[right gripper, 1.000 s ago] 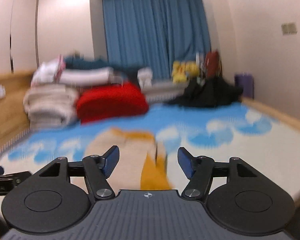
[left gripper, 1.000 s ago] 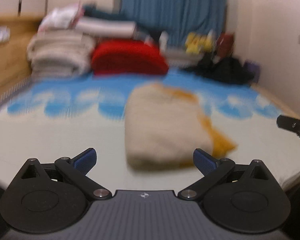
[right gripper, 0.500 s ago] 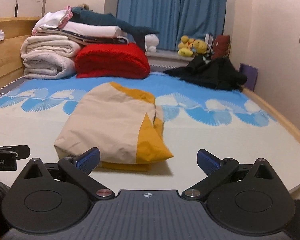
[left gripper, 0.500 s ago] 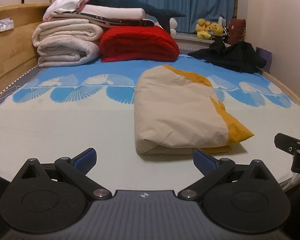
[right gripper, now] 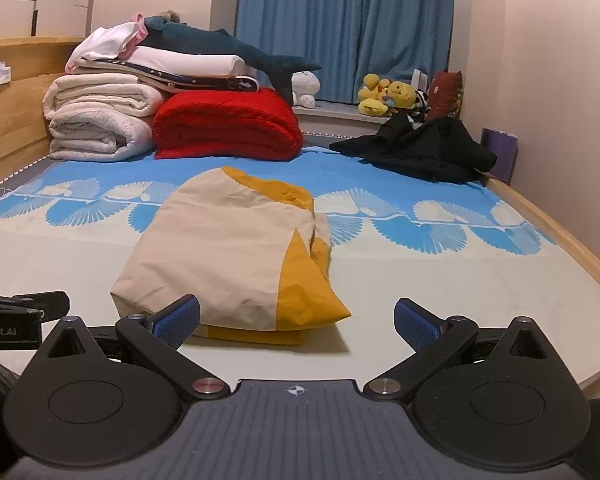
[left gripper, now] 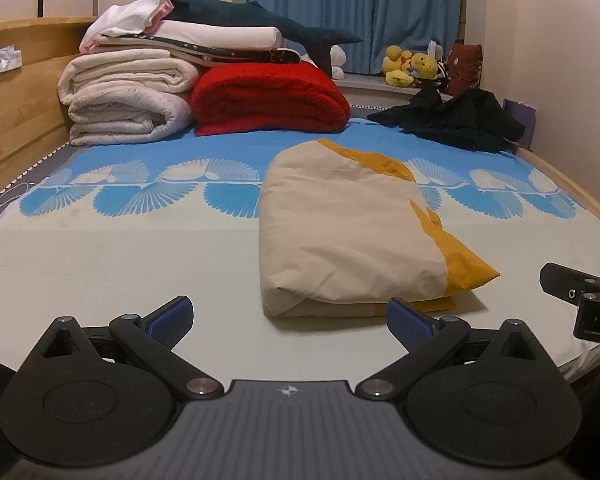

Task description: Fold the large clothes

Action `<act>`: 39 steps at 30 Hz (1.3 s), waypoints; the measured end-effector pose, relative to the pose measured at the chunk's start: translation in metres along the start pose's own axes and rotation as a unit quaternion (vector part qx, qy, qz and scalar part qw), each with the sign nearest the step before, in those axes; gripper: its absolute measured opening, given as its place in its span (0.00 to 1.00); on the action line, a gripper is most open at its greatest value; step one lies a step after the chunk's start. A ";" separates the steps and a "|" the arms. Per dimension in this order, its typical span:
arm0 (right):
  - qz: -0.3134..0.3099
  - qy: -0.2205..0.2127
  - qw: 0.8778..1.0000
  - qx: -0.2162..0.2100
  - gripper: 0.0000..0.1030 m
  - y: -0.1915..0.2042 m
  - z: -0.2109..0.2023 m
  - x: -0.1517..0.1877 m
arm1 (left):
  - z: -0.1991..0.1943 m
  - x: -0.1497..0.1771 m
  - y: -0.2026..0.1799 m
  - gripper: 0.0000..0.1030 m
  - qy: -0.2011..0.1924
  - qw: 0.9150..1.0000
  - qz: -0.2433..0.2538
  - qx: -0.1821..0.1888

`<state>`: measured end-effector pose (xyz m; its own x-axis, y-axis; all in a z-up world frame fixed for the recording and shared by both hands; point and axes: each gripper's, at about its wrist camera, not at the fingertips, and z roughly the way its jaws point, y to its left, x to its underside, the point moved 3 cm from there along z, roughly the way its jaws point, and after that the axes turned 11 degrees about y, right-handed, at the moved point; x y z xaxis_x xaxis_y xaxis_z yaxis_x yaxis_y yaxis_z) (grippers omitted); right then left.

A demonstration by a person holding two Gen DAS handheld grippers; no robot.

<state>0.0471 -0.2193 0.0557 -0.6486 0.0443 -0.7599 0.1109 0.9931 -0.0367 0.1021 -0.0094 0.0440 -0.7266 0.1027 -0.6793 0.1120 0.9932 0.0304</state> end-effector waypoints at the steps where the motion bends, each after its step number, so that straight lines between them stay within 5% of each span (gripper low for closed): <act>1: 0.002 0.001 1.000 0.001 0.99 -0.001 0.000 0.000 | 0.001 0.000 0.000 1.00 0.002 1.000 -0.001 0.000; 39: 0.007 0.001 1.000 -0.001 0.99 -0.001 0.002 -0.001 | 0.006 0.001 0.003 1.00 0.003 1.000 0.006 0.005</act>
<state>0.0495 -0.2207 0.0551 -0.6492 0.0582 -0.7583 0.1184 0.9927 -0.0251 0.1051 -0.0068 0.0390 -0.7295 0.1145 -0.6743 0.1275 0.9914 0.0305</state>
